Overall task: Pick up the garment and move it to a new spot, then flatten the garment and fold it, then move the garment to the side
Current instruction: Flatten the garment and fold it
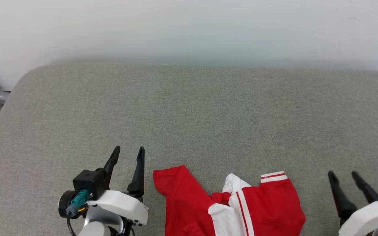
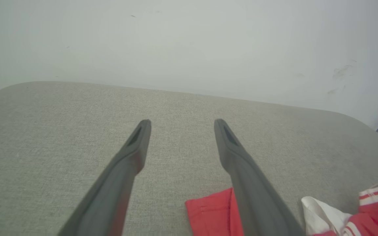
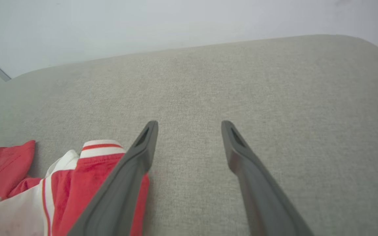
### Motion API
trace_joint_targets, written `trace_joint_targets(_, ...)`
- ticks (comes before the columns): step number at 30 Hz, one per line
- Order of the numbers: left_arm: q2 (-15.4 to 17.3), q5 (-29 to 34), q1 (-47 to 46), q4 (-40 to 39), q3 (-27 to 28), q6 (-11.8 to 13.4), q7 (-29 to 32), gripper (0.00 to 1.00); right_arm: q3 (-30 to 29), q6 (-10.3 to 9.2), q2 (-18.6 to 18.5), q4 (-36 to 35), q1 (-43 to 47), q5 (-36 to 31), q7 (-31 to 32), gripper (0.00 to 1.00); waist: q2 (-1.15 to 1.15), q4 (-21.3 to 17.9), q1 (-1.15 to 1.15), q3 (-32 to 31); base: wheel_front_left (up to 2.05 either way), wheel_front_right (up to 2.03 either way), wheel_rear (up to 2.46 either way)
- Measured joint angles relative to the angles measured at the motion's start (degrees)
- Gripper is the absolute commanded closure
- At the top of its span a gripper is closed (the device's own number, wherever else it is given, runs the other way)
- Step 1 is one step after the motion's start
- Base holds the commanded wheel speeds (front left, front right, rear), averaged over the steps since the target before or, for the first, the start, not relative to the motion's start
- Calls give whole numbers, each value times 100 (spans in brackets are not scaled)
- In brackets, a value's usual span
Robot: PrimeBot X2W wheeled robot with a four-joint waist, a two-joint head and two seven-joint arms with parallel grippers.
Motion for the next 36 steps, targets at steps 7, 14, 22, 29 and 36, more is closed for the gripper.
trace_joint_targets(7, 7, -34, 33, -58, -57, 25, 43, 0, 288, 0, -162, -717, 415, 32, 1396, 0, 0, 22, 0, -42, 0, 0, 0)
trace_joint_targets(14, -3, -45, 47, -74, -105, 24, 43, 0, 1299, 0, -755, -1425, 364, 253, 2705, 0, 0, 115, 0, -24, 0, 0, 0)
trace_joint_targets(22, -109, -54, -68, -60, -126, -3, 15, 0, 2521, 2, -1201, -1315, -296, 532, 3326, 0, 0, 312, 0, 204, 0, 0, 0)
trace_joint_targets(29, -189, -43, -237, -2, -82, -34, -33, 0, 2959, 2, -1519, -526, -571, 704, 3684, 0, 0, 500, 1, 517, 0, 0, 0)
trace_joint_targets(36, -250, -8, -258, 104, 7, -77, -42, 0, 2964, 0, -1500, -315, -832, 818, 3274, 100, 0, 572, 1, 606, 0, 0, 0)
